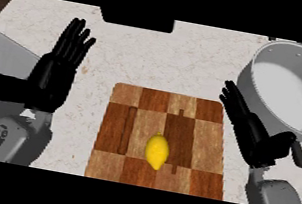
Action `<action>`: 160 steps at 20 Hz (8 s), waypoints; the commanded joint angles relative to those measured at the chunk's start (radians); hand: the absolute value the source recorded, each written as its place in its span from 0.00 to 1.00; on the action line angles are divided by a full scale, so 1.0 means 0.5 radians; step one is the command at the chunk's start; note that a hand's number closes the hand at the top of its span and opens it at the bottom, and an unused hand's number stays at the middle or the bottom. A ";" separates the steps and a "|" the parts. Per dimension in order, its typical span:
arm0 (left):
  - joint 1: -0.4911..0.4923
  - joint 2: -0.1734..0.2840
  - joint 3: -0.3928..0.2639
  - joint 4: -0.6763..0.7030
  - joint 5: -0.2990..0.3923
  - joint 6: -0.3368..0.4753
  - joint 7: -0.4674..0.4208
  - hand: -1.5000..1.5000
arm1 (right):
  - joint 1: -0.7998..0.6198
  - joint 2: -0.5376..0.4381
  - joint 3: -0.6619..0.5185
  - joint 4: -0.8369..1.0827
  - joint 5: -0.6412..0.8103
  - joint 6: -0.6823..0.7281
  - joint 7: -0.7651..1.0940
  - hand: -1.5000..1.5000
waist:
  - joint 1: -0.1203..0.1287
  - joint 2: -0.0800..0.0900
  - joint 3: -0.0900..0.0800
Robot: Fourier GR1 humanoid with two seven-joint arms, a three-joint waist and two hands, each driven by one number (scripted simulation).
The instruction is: Pick the lemon from the cutting board and place it in the pot
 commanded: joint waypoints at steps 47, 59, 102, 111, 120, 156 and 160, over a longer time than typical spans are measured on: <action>0.046 0.177 0.399 0.014 -0.326 -0.060 0.531 0.50 | -0.622 0.196 0.824 -0.110 1.454 1.092 0.801 0.00 | 0.003 -0.029 0.002; 0.168 0.064 0.476 0.066 -0.423 -0.205 0.376 0.50 | -0.499 0.267 0.745 -0.044 1.804 1.186 0.718 0.00 | 0.003 -0.030 0.001; 0.108 0.009 0.672 0.007 -0.491 -0.384 0.504 0.50 | -0.553 0.451 1.022 0.055 2.095 -0.181 1.461 1.00 | -0.003 -0.035 0.002; 0.235 -0.029 0.646 -0.144 -0.522 -0.334 0.534 0.50 | -0.545 0.292 0.767 -0.502 2.758 -0.573 1.756 1.00 | -0.023 -0.050 0.002; 0.189 0.001 0.704 -0.123 -0.490 -0.384 0.566 0.50 | -0.357 0.131 0.384 -0.954 2.766 -0.464 1.730 1.00 | -0.005 -0.033 0.002; 0.133 -0.085 0.674 -0.078 -0.536 -0.423 0.534 0.50 | -1.092 -0.315 -0.996 1.805 1.894 -0.959 -0.020 0.00 | 0.072 0.001 0.007; 0.113 -0.108 0.613 -0.165 -0.601 -0.358 0.664 0.50 | -1.083 -0.342 -1.152 1.826 1.602 -0.715 -0.371 0.00 | 0.050 -0.011 0.009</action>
